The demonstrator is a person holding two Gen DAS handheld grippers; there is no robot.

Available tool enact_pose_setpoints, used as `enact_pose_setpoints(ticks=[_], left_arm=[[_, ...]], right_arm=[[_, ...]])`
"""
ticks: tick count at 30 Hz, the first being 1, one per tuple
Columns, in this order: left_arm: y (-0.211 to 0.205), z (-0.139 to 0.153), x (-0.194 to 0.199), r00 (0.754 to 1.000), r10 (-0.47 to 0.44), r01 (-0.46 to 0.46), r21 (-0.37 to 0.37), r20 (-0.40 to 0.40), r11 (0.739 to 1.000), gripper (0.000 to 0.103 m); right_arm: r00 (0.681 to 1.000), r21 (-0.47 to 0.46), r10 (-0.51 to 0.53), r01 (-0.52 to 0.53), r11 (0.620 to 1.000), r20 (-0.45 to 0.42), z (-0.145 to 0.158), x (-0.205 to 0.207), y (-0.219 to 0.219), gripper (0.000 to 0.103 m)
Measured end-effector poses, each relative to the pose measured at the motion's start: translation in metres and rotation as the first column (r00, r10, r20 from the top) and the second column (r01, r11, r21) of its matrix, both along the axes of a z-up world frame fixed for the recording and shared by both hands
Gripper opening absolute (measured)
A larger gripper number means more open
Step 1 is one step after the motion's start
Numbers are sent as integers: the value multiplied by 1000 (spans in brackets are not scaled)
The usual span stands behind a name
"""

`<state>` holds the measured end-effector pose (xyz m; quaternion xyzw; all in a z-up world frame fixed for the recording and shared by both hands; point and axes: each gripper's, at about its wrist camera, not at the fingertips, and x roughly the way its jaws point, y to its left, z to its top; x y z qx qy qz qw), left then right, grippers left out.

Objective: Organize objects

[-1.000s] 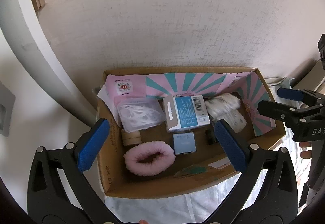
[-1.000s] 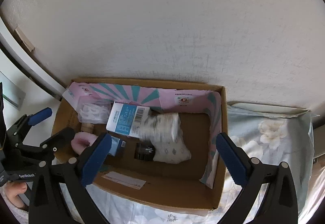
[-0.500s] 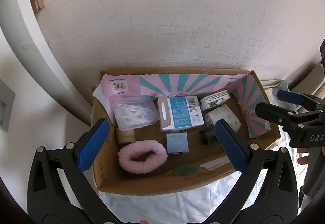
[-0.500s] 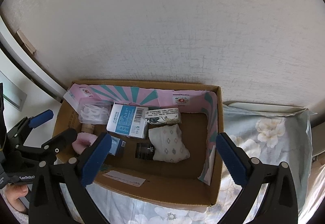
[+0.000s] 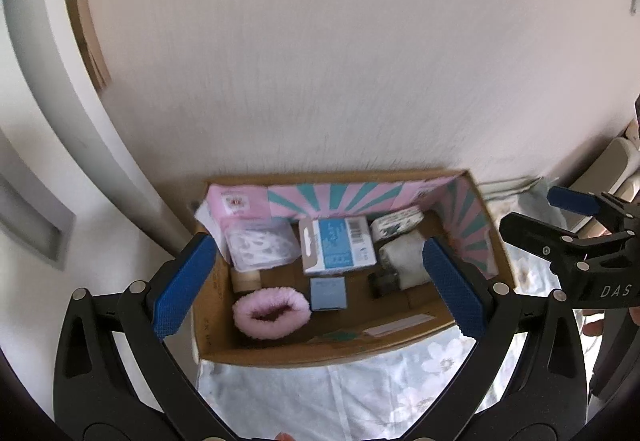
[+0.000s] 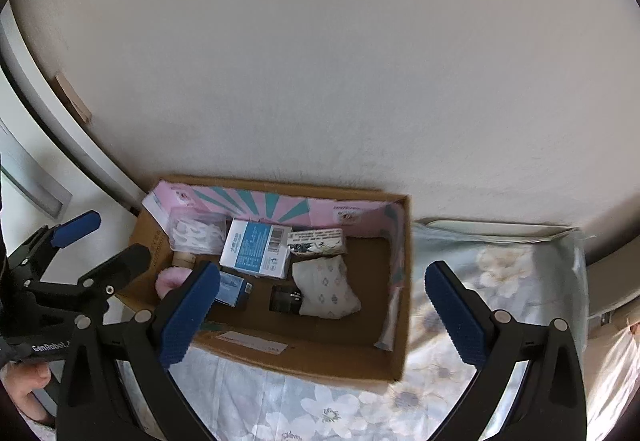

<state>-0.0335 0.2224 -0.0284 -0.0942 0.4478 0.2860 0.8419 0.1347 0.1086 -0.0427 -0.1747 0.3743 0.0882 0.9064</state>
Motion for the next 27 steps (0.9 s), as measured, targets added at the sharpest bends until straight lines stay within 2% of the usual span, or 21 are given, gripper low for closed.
enact_pose_setpoints(ticks=[6,11,18,27], left_arm=[[-34,36,0,998,-8,6,30,55,1000,103],[-62,49,-7,997,-1,-3,59,75,998,103],[-93,62,-26,993,22,-32,88,114,996,103],[-104,62,-35,992,35,-47,98,125,994,103]], right_arm=[[996,3,-32,32,999,78,39,-32,-14,102],[989,-5,-53,54,999,140,61,-62,-30,102],[980,-21,-71,76,997,185,70,-92,-49,102],[975,-12,-57,61,998,215,66,-106,-64,102]])
